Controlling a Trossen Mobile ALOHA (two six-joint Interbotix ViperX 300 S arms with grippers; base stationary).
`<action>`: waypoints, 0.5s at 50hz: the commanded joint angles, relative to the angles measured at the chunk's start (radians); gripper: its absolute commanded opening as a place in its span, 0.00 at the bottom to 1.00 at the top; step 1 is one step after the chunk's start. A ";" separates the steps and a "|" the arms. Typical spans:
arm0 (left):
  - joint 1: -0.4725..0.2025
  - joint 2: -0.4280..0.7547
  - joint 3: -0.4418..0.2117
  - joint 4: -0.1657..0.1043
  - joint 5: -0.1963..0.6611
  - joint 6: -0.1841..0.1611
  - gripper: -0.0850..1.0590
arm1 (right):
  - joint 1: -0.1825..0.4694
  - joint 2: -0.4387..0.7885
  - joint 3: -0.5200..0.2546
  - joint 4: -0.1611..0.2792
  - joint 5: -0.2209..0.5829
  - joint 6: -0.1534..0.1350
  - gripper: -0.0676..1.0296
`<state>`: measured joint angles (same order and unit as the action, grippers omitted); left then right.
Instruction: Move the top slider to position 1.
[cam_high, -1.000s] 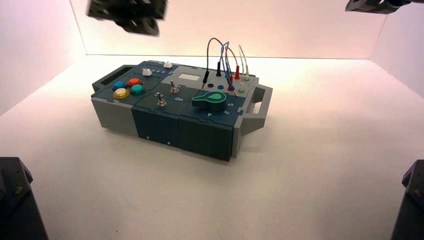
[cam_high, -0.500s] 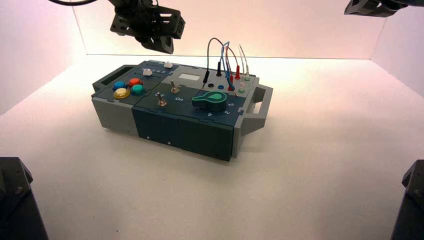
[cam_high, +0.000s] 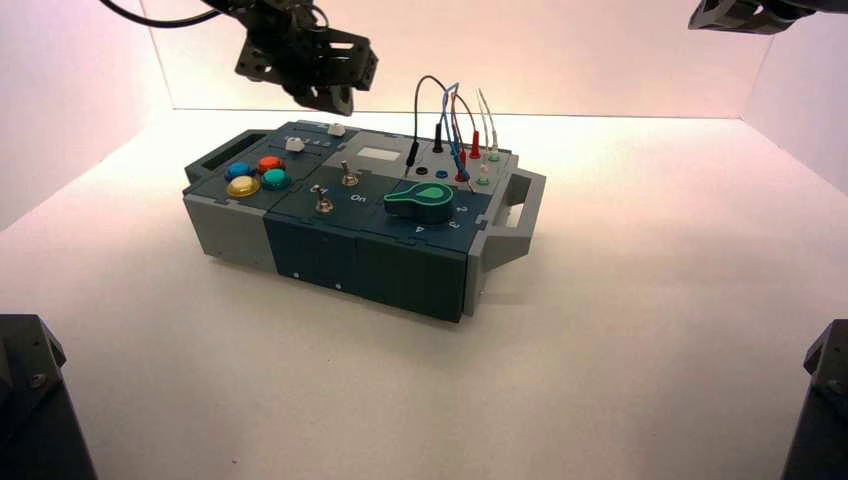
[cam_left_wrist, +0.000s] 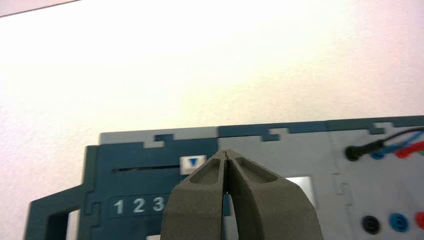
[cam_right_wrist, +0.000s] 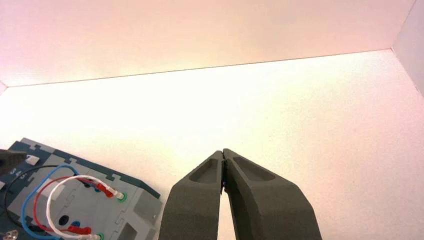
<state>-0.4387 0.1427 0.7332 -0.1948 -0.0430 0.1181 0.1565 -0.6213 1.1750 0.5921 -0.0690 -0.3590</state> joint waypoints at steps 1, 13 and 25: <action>0.037 -0.015 -0.015 -0.006 -0.009 -0.003 0.05 | 0.002 -0.003 -0.023 -0.003 -0.012 0.000 0.04; 0.038 0.006 -0.032 -0.008 -0.003 -0.003 0.05 | 0.002 -0.002 -0.023 -0.002 -0.014 0.000 0.04; -0.029 0.006 -0.052 0.002 0.006 0.011 0.05 | 0.002 -0.003 -0.023 -0.002 -0.015 0.000 0.04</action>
<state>-0.4418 0.1657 0.7102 -0.1979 -0.0353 0.1227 0.1565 -0.6213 1.1766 0.5921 -0.0706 -0.3590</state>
